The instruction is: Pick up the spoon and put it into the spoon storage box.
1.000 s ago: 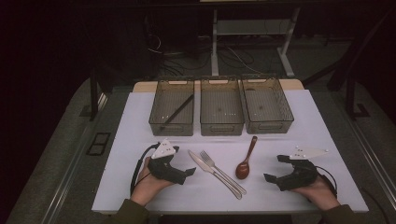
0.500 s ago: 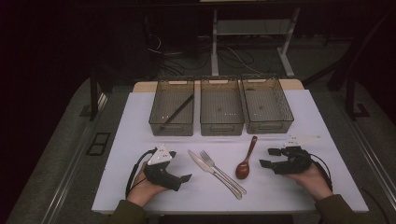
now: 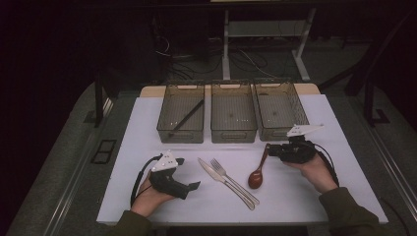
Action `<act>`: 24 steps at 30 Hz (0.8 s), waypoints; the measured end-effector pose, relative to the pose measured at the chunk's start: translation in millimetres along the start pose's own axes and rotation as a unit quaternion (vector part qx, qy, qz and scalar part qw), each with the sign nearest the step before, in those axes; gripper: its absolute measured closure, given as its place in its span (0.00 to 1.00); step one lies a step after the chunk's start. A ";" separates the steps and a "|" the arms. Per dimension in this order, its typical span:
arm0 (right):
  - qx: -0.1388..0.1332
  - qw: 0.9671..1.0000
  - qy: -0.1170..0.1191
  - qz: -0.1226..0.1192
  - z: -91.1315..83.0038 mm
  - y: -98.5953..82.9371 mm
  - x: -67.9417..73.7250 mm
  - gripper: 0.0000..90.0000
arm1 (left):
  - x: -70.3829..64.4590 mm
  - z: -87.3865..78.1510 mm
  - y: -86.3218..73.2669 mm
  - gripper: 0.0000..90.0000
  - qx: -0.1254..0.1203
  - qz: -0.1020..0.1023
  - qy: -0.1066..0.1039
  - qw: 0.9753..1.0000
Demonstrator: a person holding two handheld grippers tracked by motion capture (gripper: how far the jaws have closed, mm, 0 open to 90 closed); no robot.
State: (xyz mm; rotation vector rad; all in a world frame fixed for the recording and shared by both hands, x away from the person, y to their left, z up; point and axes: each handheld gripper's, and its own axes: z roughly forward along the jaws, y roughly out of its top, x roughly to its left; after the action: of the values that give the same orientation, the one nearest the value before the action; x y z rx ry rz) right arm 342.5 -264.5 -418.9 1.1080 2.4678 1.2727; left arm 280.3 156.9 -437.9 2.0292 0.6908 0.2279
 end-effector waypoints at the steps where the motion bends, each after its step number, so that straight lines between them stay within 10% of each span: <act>1: 0.002 1.000 -0.002 -0.002 2.3 2.1 -1.0 0.86 | 0.0 0.0 -0.1 0.00 0.001 -0.002 0.001 1.000; 24: 0.080 0.996 -0.032 -0.009 55.9 14.2 -20.1 0.99 | -0.5 -0.4 -0.6 0.00 -0.005 0.003 -0.002 1.000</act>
State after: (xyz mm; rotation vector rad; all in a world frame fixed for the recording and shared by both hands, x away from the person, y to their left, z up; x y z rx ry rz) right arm 389.2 -236.9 -447.1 1.1398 2.5630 1.0316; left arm 279.5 157.2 -438.2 2.0221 0.6794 0.2294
